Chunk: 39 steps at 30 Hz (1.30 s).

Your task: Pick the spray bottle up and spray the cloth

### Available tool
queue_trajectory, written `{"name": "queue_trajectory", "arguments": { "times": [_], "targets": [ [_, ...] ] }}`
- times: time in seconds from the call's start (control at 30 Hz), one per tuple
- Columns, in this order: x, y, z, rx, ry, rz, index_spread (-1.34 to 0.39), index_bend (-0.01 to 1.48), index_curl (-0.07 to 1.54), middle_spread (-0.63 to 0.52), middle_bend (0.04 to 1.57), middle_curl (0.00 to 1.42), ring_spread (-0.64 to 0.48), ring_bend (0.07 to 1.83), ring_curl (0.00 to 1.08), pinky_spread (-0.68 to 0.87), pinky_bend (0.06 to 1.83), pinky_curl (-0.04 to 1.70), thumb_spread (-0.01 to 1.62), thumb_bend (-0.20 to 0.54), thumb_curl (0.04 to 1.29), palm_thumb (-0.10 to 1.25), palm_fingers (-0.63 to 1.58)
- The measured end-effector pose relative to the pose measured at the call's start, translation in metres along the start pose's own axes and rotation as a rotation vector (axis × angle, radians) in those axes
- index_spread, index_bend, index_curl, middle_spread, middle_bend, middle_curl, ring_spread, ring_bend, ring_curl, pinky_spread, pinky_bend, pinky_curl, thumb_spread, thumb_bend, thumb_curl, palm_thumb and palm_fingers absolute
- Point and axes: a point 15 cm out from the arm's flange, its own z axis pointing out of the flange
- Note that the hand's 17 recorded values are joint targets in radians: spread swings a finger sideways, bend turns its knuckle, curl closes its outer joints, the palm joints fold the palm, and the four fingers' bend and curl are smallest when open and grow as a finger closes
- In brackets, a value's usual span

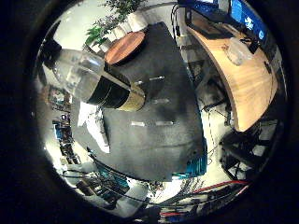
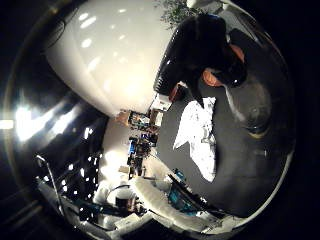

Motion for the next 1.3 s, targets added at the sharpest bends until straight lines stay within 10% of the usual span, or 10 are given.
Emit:
{"name": "queue_trajectory", "arguments": {
  "times": [1.3],
  "targets": [
    [-0.023, -0.041, 0.036, -0.022, -0.133, -0.033, -0.27, 0.15, 0.26, 0.09, 0.20, 0.34, 0.17, 0.30, 0.26, 0.41, 0.44, 0.30, 0.97, -0.027, 0.28, 0.34, 0.07]
  ]
}}
